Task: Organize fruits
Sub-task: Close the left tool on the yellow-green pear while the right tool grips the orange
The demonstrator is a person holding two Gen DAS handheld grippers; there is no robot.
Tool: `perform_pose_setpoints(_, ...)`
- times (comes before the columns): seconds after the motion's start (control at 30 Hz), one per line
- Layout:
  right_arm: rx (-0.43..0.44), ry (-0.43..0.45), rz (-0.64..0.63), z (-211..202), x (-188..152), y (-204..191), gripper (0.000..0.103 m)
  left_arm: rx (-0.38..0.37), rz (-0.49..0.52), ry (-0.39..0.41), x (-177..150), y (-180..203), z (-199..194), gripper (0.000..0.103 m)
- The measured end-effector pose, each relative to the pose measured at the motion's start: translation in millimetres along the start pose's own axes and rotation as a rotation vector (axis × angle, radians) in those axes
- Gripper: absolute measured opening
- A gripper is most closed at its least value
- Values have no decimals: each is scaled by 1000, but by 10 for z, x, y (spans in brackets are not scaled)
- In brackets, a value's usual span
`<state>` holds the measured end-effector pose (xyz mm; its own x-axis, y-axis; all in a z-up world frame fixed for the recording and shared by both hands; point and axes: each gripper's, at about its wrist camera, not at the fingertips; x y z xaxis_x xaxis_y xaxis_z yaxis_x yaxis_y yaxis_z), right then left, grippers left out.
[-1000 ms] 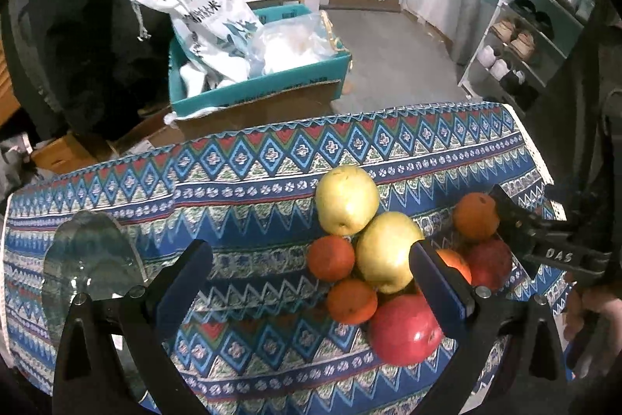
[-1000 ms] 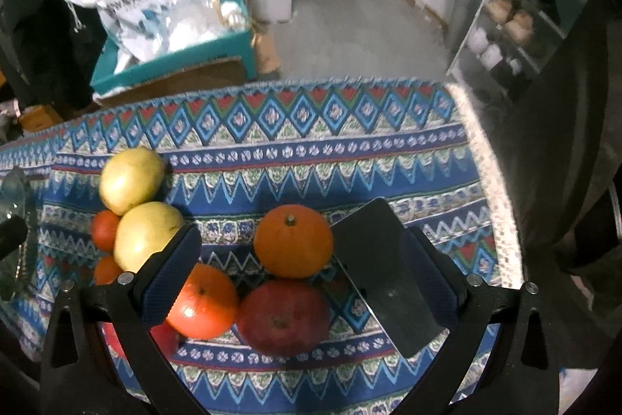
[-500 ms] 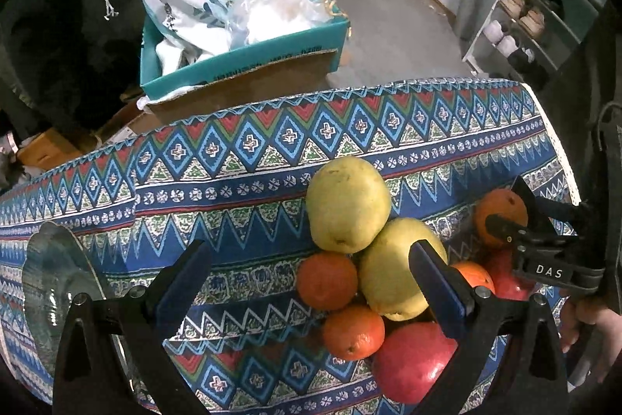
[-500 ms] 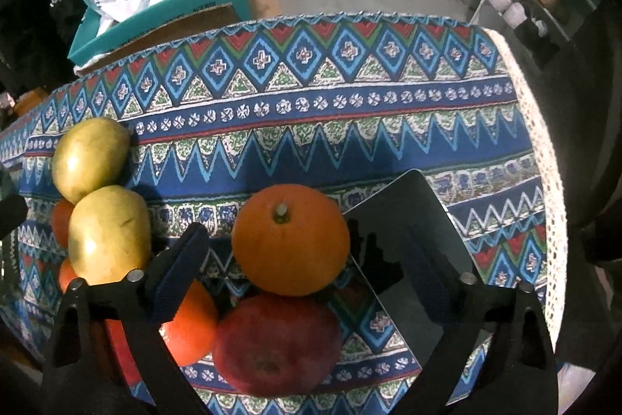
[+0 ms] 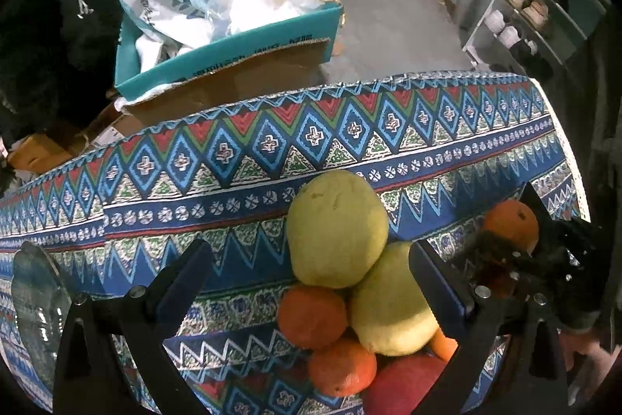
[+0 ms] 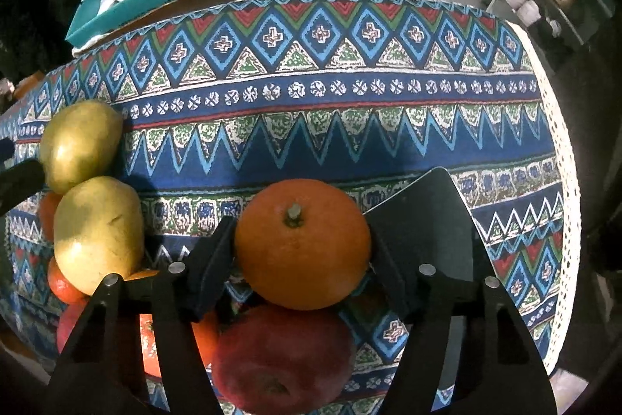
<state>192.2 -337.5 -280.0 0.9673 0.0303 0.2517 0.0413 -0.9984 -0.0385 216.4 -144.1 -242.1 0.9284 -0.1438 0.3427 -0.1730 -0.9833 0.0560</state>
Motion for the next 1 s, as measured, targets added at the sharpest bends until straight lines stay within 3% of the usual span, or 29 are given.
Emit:
perform_pose_setpoints(0.4, 19, 77, 13, -174, 103, -17, 67, -77, -53, -94, 84, -47, 373, 87)
perform_pose_setpoints(0.57, 25, 92, 32, -209, 136, -9, 67, -157, -71, -119, 68, -62, 465, 68)
perform_pose_setpoints(1.0, 27, 135, 38, -374, 107, -6, 67, -93, -33, -64, 11, -14, 344, 68)
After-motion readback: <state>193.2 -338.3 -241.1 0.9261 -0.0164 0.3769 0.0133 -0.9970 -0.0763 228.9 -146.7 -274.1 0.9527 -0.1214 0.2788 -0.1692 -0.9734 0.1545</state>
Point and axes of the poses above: each gripper's, at about its wrist camera, not at the fingertips, and z roughly the way its jaws point, y to its right, x to its top, and after that the axes turned 1 degree about z, right-handed
